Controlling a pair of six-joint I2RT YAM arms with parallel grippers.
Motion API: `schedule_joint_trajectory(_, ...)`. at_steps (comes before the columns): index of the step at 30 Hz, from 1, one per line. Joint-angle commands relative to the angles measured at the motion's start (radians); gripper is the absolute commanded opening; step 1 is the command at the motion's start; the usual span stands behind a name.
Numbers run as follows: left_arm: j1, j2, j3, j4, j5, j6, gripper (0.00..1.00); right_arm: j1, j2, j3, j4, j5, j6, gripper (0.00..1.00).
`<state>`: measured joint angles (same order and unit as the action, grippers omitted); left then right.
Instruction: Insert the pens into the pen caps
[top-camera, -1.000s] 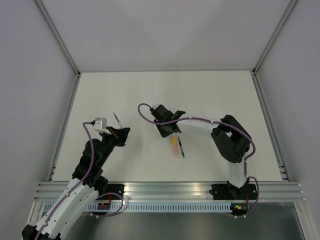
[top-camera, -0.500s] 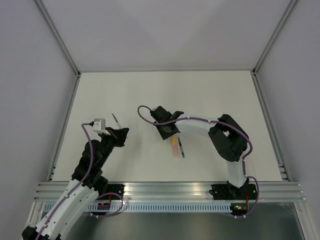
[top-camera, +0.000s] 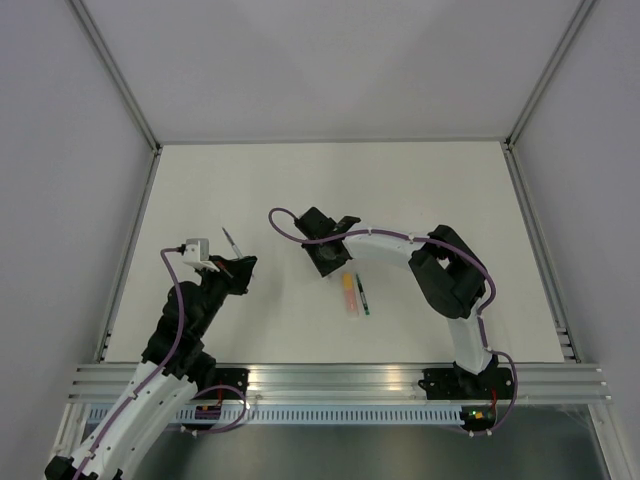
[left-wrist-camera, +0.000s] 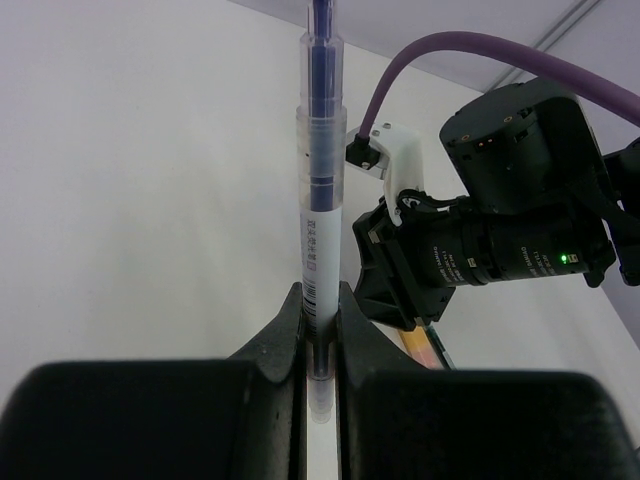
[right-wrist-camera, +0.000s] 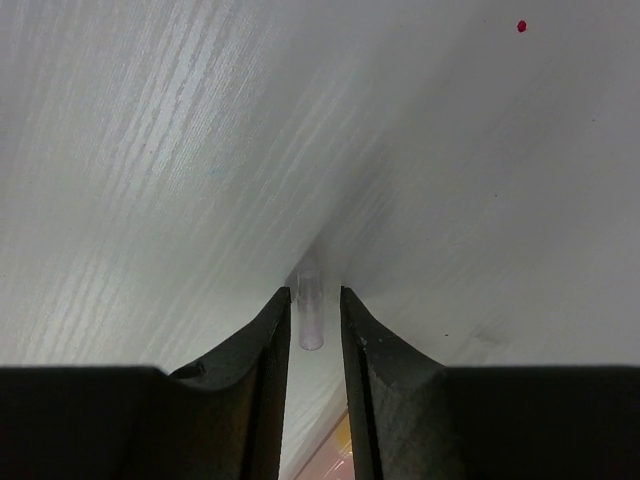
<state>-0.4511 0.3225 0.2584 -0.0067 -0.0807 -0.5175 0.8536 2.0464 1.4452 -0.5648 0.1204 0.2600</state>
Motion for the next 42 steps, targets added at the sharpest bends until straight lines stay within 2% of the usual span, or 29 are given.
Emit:
schedule_joint_trajectory(1,0.0,-0.01,0.004,0.013,-0.027,0.017,0.02,0.004,0.032,0.024,-0.053,-0.021,-0.002,0.32)
schedule_joint_trajectory(7,0.0,-0.007,0.001,0.011,-0.016,0.014,0.02,0.004,0.029,0.014,-0.061,-0.039,-0.007,0.29)
schedule_joint_trajectory(10,0.0,-0.007,-0.001,0.013,-0.004,0.014,0.02,0.004,0.028,0.02,-0.067,-0.047,-0.011,0.2)
schedule_joint_trajectory(11,0.0,-0.007,-0.002,0.016,0.002,0.016,0.02,0.004,0.026,0.024,-0.067,-0.053,-0.018,0.13)
schedule_joint_trajectory(14,0.0,0.013,-0.005,0.036,0.03,0.02,0.02,0.004,0.012,0.041,-0.076,-0.061,-0.025,0.02)
schedule_joint_trajectory(17,0.0,0.05,-0.007,0.079,0.076,0.028,0.02,0.004,-0.025,0.066,-0.067,-0.061,-0.024,0.0)
schedule_joint_trajectory(23,0.0,0.119,-0.031,0.276,0.417,0.036,0.02,0.001,-0.185,0.151,-0.032,-0.036,0.01,0.0)
schedule_joint_trajectory(26,0.0,0.144,-0.039,0.387,0.566,0.005,0.02,0.004,-0.322,0.138,0.069,-0.034,0.045,0.0)
schedule_joint_trajectory(27,0.0,0.147,-0.05,0.422,0.603,-0.002,0.02,0.013,-0.36,0.123,0.15,-0.031,0.051,0.0)
schedule_joint_trajectory(29,0.0,0.159,-0.062,0.48,0.689,-0.022,0.02,0.022,-0.477,0.04,0.256,-0.031,0.061,0.0)
schedule_joint_trajectory(33,0.0,0.197,-0.088,0.667,0.806,-0.078,0.02,0.035,-0.676,-0.132,0.617,-0.086,0.068,0.0)
schedule_joint_trajectory(38,-0.001,0.247,-0.1,0.787,0.895,-0.136,0.02,0.053,-0.75,-0.259,0.822,-0.203,0.103,0.0)
schedule_joint_trajectory(42,-0.001,0.259,-0.105,0.818,0.909,-0.154,0.02,0.088,-0.769,-0.313,0.951,-0.212,0.127,0.0)
